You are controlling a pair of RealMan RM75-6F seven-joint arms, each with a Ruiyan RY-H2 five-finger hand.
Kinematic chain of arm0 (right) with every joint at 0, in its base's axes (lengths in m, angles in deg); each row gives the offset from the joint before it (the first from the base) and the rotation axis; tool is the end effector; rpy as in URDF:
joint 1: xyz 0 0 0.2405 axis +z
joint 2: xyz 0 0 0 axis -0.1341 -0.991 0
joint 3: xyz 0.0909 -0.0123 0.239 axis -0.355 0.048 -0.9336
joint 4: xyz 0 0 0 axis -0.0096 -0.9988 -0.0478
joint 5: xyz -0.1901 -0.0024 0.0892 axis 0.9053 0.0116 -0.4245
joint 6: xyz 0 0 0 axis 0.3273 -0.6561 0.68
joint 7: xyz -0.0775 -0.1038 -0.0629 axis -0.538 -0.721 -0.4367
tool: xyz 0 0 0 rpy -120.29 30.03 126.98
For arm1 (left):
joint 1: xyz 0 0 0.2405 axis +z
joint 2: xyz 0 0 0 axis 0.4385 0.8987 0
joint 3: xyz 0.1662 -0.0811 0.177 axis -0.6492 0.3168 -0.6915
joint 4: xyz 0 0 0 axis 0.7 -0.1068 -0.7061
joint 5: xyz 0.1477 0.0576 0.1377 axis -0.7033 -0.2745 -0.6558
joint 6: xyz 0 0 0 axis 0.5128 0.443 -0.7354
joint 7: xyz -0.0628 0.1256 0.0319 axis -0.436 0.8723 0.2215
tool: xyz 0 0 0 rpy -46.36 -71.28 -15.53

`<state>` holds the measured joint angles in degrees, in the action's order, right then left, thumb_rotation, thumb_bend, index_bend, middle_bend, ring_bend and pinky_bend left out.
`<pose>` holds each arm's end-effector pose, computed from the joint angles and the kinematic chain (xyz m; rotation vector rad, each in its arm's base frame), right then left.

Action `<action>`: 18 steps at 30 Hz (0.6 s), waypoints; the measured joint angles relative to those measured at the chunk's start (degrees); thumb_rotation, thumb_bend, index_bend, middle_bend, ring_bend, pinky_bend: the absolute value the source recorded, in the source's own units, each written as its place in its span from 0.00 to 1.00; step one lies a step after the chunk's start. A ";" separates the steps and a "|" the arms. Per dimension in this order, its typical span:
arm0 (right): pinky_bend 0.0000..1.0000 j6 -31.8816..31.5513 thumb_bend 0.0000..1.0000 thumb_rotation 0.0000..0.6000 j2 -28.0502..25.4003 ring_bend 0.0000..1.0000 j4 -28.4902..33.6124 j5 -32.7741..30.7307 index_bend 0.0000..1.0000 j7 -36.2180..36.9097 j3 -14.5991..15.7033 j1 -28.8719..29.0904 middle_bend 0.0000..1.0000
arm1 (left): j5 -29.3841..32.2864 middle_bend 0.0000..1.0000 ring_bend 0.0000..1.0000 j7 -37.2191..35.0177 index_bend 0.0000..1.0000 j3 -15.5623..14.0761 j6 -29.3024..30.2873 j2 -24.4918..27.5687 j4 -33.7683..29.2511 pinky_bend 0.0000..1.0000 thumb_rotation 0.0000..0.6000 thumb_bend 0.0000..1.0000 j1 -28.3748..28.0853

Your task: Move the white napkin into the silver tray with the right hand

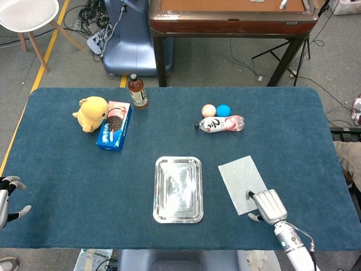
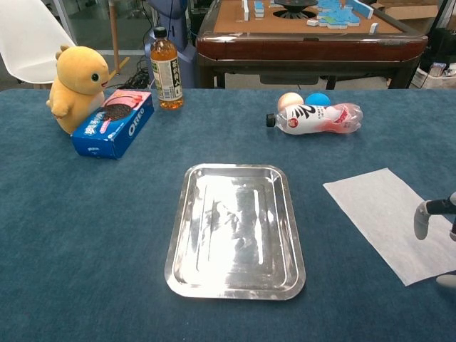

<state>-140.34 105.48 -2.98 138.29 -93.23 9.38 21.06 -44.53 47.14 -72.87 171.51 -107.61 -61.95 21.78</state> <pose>-0.2837 -0.1966 0.0066 1.8128 -0.8992 0.7064 -0.3155 0.1831 0.1816 -1.3029 -0.7987 -0.7233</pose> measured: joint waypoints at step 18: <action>1.00 0.85 0.00 1.00 2.60 1.00 -2.57 -0.77 0.45 0.28 0.20 0.77 1.00 | 0.01 0.31 0.22 -0.42 0.46 0.15 0.38 0.60 -0.48 0.41 1.00 0.04 0.26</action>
<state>-139.50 108.08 -5.55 137.52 -92.94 9.58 21.83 -44.52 46.72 -72.72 171.89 -107.01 -62.42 22.05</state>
